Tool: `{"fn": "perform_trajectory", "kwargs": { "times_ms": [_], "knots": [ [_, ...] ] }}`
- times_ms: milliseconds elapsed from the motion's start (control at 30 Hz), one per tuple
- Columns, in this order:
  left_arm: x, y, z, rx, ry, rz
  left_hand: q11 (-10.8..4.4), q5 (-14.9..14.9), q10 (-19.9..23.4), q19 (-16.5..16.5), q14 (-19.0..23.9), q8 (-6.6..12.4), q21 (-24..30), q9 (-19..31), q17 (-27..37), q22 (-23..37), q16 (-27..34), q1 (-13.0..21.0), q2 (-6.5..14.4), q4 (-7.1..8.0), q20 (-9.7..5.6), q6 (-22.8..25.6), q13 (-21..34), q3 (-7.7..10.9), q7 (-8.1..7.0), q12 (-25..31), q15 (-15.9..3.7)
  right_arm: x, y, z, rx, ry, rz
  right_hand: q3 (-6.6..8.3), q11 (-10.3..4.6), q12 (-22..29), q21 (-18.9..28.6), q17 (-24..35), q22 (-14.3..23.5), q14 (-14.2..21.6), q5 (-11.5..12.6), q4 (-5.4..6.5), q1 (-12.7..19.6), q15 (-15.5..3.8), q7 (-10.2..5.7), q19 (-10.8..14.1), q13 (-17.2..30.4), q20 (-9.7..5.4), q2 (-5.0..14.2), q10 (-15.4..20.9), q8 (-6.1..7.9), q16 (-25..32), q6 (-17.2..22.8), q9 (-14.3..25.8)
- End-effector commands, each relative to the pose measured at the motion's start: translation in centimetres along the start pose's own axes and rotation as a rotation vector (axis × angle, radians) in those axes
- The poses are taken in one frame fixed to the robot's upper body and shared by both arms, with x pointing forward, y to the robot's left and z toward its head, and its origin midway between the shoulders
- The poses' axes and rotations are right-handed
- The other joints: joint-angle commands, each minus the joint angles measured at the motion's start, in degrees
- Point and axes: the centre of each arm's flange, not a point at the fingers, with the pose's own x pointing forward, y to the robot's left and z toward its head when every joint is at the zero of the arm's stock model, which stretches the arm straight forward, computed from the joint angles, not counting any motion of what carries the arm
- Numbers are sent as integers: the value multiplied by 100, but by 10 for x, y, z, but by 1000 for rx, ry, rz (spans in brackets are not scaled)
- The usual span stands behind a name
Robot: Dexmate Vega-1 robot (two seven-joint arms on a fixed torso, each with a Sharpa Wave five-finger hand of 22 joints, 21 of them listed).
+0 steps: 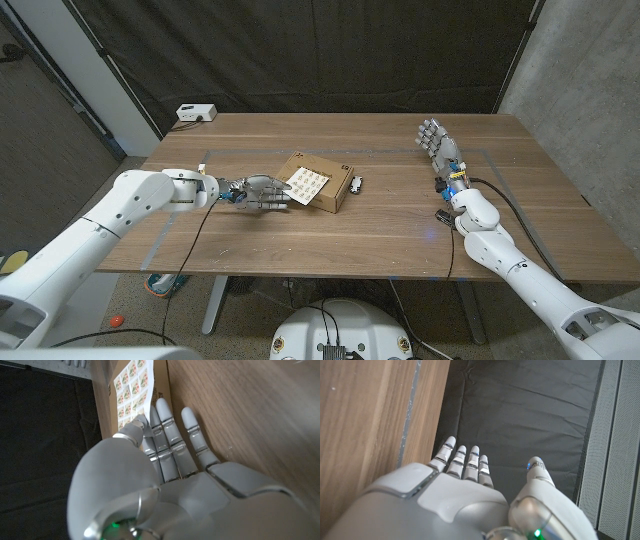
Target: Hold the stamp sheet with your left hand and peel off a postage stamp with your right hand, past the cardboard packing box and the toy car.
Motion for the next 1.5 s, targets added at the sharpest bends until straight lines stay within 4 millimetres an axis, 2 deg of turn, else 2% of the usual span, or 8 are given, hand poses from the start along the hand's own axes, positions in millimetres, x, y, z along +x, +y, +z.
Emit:
{"fn": "perform_trajectory", "kwargs": {
  "times_ms": [33,267,300,367,767,967,1167,1500],
  "knots": [
    [12,-7,-2,2,-262,-100,-64,-35,-106,-97,-93,-1,76,117,72,26,-25,66,229,66,-50,100,103,15,90,69,-84,4,9,1,-27,1,16,-28,28,44,-6,22,15,49,-11,8,2,0,-14,22,19,10,37,52,22,27,47,12],
    [20,-9,9,72,-381,-130,-116,-66,-232,-275,-219,37,172,203,136,26,-136,-1,247,141,-116,74,244,-15,7,125,-129,7,16,9,-88,-20,34,11,35,43,-32,14,15,125,5,-29,86,-4,-43,42,19,18,89,69,135,45,402,13],
    [21,-9,10,78,-396,-133,-146,-69,-251,-320,-226,38,177,214,146,26,-146,-14,249,153,-119,60,262,-21,4,132,-120,7,17,10,-99,-25,35,32,-85,120,-63,10,15,126,13,-54,141,-6,-65,16,25,14,102,289,132,35,443,13],
    [22,-9,12,99,-428,-125,-149,-69,-307,-392,-264,43,192,235,169,25,-169,-18,263,164,-106,39,296,-23,12,135,-124,7,20,14,-119,-39,34,53,-154,158,-54,10,17,230,19,-79,204,-6,-87,97,23,31,113,414,149,62,553,14],
    [23,-6,25,168,-523,-60,-186,-67,-404,-576,-373,86,297,336,283,12,-238,-28,294,195,-118,-12,447,-36,-4,210,-100,1,37,35,-265,-138,31,280,-125,290,19,25,47,924,54,-214,823,-103,-196,451,30,133,198,898,219,191,1052,22],
    [27,-7,33,158,-536,-77,-168,-66,-419,-614,-361,117,350,380,326,1,-251,-19,300,195,-119,-12,504,-26,-10,245,-96,-6,53,55,-394,-222,17,433,-198,365,102,35,66,1251,61,-263,1333,-318,-251,685,40,131,183,1178,262,216,1343,31],
    [30,-10,43,153,-550,-105,-157,-66,-381,-667,-346,153,394,422,383,-8,-243,-16,291,192,-131,6,553,-33,-6,293,-105,-13,66,73,-517,-295,-13,541,-336,442,195,51,81,1524,12,-276,1921,-586,-403,901,52,56,79,1472,303,227,1651,41],
    [31,-13,57,171,-554,-108,-129,-11,-517,-875,-539,242,499,539,478,-15,-339,-44,277,207,-136,13,673,-40,-14,318,-53,-27,78,88,-645,-389,-80,492,-652,629,334,166,93,2024,13,-222,2725,-1071,-762,1150,93,-166,-137,2078,428,384,2348,52]
  ]
}}
